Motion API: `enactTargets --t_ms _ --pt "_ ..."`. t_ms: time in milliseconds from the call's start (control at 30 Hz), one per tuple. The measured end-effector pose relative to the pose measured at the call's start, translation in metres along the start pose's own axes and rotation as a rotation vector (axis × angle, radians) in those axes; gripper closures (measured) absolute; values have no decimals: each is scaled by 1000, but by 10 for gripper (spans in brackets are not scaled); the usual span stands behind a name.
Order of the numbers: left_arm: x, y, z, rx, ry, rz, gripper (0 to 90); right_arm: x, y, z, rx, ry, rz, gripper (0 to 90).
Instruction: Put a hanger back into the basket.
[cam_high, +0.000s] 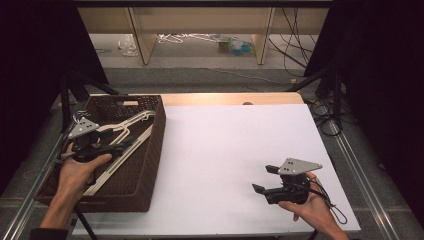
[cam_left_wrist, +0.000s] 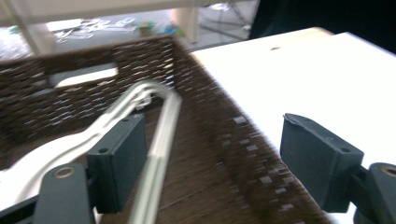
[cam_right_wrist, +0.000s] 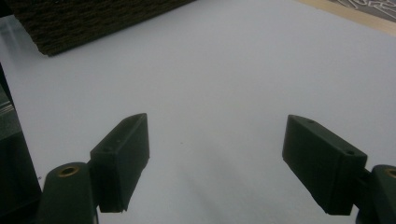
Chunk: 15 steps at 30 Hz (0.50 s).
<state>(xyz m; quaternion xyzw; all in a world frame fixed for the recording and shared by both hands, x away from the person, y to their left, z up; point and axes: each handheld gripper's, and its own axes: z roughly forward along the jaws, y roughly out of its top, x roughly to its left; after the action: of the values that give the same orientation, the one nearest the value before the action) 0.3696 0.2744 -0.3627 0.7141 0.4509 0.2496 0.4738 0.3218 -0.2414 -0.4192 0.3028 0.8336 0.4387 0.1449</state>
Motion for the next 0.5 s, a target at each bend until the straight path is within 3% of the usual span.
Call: enactTargets --t_ms 167,233,500 --pt "-25 3 3 -24 -41 36 208 0 0 0 -8 -5 4 229" --pt "-41 4 5 -26 -59 56 208 0 0 0 -19 -4 10 223" --pt "-65 3 13 -38 -114 107 206 -1 -1 1 -25 4 12 208"
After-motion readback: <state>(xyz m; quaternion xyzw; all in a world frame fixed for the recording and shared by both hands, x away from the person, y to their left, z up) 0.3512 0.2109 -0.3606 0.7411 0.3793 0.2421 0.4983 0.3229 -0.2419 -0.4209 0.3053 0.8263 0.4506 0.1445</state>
